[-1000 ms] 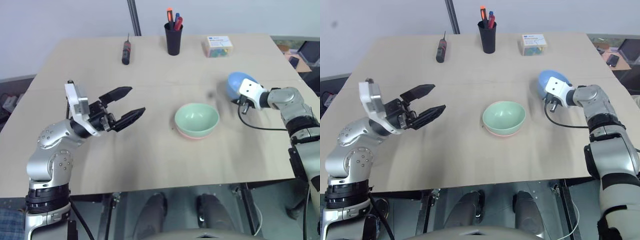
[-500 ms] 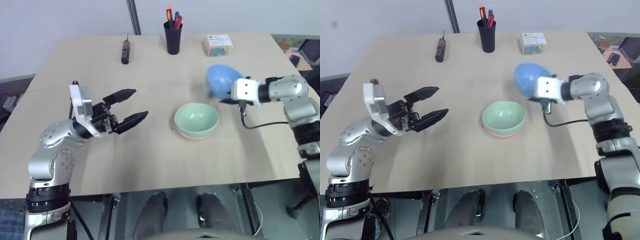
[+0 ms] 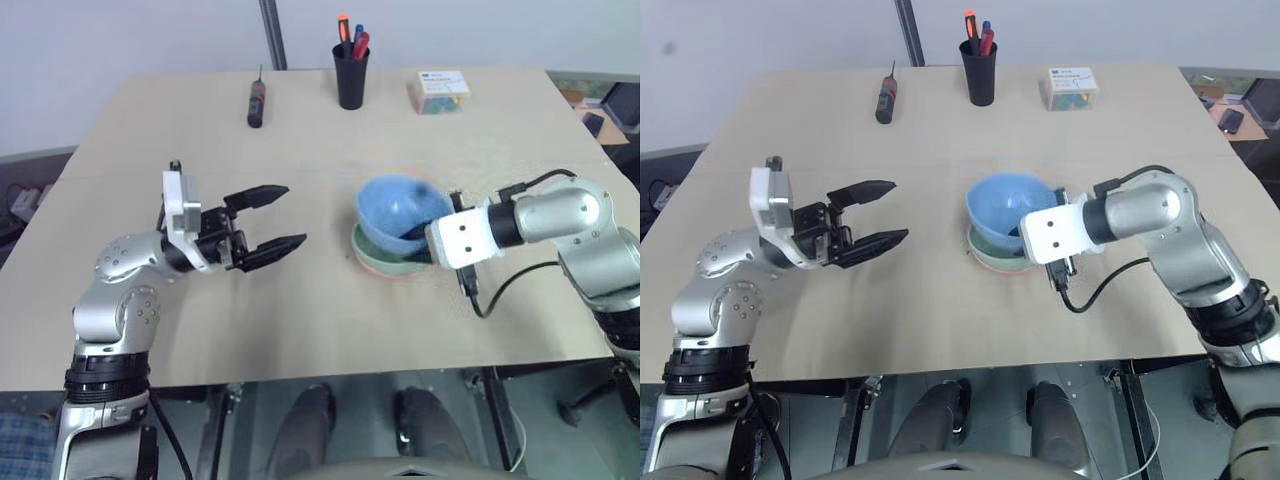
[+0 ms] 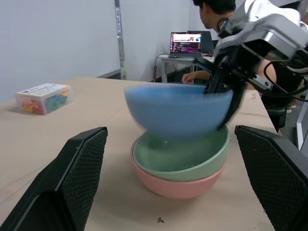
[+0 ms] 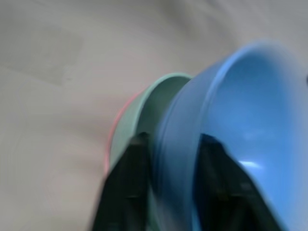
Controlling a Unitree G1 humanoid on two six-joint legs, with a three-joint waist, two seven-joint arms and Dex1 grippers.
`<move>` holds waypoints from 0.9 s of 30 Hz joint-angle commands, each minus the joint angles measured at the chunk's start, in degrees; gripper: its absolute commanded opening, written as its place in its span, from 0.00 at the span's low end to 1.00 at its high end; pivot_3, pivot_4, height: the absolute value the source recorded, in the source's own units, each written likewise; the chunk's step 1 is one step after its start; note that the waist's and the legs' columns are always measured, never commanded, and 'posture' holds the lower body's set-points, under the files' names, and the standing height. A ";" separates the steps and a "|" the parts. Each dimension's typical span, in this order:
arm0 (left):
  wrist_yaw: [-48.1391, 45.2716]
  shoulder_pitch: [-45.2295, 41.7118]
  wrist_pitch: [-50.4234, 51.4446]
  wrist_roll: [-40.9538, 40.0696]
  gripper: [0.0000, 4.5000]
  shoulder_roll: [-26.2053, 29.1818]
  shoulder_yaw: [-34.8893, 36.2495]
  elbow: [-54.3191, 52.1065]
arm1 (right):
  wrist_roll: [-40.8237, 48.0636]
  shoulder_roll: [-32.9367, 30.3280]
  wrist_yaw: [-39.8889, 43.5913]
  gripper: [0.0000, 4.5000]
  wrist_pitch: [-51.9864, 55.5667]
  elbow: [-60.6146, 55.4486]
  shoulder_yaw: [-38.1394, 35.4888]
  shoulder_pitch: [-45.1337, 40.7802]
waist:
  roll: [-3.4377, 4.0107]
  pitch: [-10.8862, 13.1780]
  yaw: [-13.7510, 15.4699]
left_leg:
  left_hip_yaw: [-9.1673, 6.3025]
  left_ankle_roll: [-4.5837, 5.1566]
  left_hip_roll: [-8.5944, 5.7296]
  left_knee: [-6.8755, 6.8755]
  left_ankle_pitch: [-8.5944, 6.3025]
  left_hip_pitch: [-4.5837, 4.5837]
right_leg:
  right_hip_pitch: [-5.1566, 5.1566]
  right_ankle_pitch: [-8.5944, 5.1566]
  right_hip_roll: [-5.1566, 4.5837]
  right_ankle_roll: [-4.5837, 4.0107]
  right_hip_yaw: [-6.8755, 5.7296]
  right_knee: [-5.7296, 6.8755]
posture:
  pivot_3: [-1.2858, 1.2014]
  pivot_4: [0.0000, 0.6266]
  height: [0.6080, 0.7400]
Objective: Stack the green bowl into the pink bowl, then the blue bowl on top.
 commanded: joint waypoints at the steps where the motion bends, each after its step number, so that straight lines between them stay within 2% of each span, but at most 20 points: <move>1: -0.74 -1.26 -0.80 0.17 1.00 0.78 0.35 0.12 | 0.62 -0.70 -3.00 0.49 1.66 -1.46 -3.10 -0.26 | 0.00 0.00 -0.13 | 0.01 0.00 0.00 0.00 0.00 0.01 | 0.00 0.00 0.00 0.00 0.01 0.01 | 0.52 0.24 1.00; 4: 1.00 -0.72 0.84 1.21 1.00 1.39 -0.08 -0.32 | 6.33 -0.19 -5.28 0.49 5.90 -0.66 -9.28 1.79 | -0.01 0.00 -0.10 | 0.00 0.00 0.01 0.00 0.00 0.01 | 0.00 0.00 0.00 0.00 0.00 0.01 | 0.52 0.24 1.00; 8: 2.66 0.87 -0.28 3.37 1.00 1.52 0.24 -0.19 | 19.43 0.74 -7.72 0.49 20.40 -1.83 -20.82 6.03 | -0.02 0.01 0.27 | -0.01 0.00 0.01 -0.01 0.00 -0.01 | 0.02 0.00 -0.01 -0.01 0.00 -0.01 | 0.52 0.24 1.00; 12: 3.81 3.05 -1.69 4.32 1.00 0.49 0.34 -0.49 | 25.78 -0.20 -9.23 0.49 23.79 0.82 -30.18 12.09 | -0.03 0.00 0.97 | 0.01 0.01 0.02 -0.02 -0.01 0.00 | 0.02 0.00 -0.03 -0.01 0.02 -0.03 | 0.52 0.24 1.00; 16: 6.36 4.17 -1.41 4.79 1.00 -0.36 0.47 -1.13 | 28.95 0.87 -9.10 0.49 20.42 2.35 -35.53 20.92 | -0.06 -0.02 1.28 | 0.01 0.01 0.02 -0.03 -0.01 -0.01 | 0.02 0.00 -0.03 -0.01 0.01 -0.04 | 0.52 0.24 1.00; 19: 7.15 4.85 -1.84 5.56 1.00 -0.29 0.53 -0.92 | 28.62 0.93 -8.20 0.49 15.54 4.42 -36.18 26.94 | -0.05 -0.01 1.22 | 0.00 0.02 0.01 -0.01 -0.01 0.01 | 0.09 0.00 -0.03 -0.01 -0.03 -0.05 | 0.52 0.24 1.00; 27: 8.74 5.65 -3.78 7.47 1.00 0.23 1.50 0.63 | 28.28 1.24 -6.05 0.49 2.47 13.17 -36.14 32.43 | -0.05 -0.02 0.91 | 0.12 0.02 0.06 0.01 -0.01 0.10 | 0.10 0.00 0.02 0.01 0.06 -0.01 | 0.52 0.24 1.00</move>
